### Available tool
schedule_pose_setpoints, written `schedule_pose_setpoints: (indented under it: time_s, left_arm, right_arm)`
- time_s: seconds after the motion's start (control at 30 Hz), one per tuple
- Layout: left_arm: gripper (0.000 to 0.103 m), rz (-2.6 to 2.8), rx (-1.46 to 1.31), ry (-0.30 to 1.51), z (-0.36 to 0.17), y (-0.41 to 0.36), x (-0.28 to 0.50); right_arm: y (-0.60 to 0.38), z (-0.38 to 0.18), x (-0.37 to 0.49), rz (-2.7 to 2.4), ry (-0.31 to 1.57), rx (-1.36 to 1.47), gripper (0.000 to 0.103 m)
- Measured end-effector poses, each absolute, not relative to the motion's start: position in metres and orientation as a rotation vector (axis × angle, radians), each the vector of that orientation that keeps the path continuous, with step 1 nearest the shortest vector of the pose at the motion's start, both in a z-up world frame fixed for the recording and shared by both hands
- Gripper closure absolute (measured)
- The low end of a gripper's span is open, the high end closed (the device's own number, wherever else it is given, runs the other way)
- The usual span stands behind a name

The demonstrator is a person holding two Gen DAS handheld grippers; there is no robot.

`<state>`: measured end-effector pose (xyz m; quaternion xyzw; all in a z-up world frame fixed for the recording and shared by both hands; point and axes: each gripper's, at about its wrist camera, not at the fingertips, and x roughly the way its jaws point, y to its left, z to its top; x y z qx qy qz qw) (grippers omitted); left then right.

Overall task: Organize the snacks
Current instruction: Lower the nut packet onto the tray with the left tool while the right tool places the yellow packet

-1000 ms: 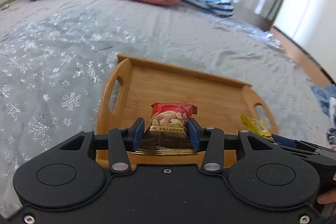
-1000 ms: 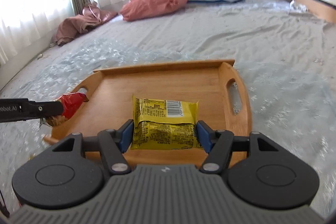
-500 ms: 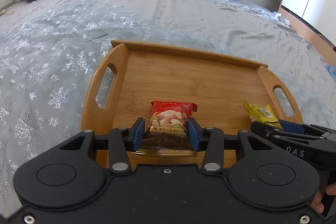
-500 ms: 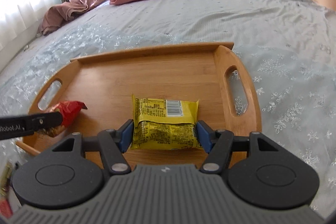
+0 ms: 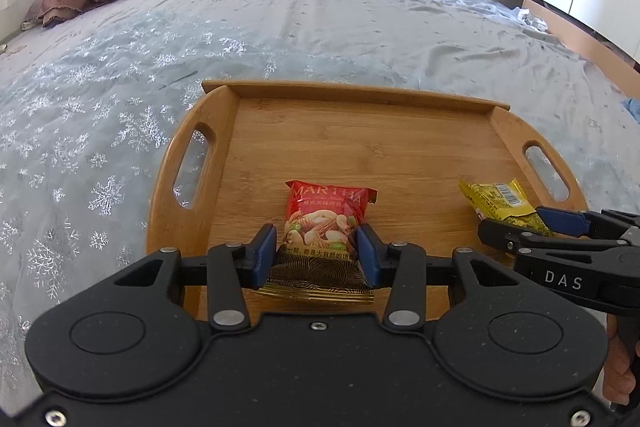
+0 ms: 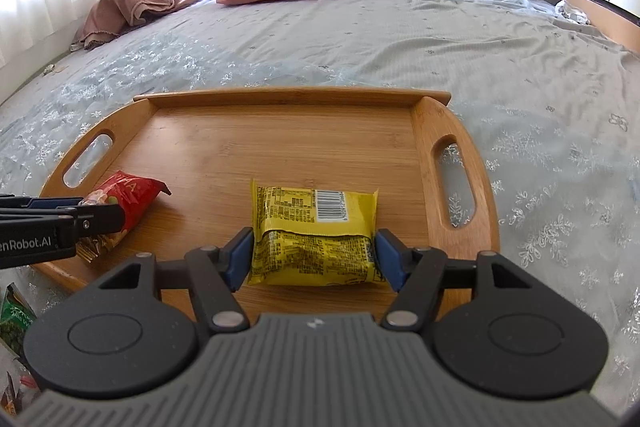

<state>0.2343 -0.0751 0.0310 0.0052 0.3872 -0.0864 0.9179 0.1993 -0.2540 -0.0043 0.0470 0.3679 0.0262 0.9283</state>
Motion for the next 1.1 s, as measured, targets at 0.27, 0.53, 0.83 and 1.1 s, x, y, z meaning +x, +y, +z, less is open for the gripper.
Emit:
schedule_pose_setpoints:
  time_s: [0.27, 0.53, 0.83, 1.1]
  left_arm:
    - [0.061, -0.183, 0.026, 0.79, 0.0308, -0.0757, 0.2334]
    - [0.06, -0.181, 0.064, 0.775, 0.0304, -0.078, 0.2315]
    - [0.057, -0.184, 0.088, 0.768, 0.0291, -0.0792, 0.2304]
    - [0.043, -0.176, 0.086, 0.779, 0.028, -0.0755, 0.2313]
  right_arm:
    - [-0.2549, -0.0069, 0.1985, 0.047, 0.755, 0.105, 0.033]
    - [-0.255, -0.0073, 0.198, 0.048, 0.754, 0.104, 0.031]
    - [-0.2529, -0.0074, 0.1971, 0.051, 0.752, 0.102, 0.028]
    - [-0.2526, -0.0075, 0.1932, 0.061, 0.756, 0.12, 0.013]
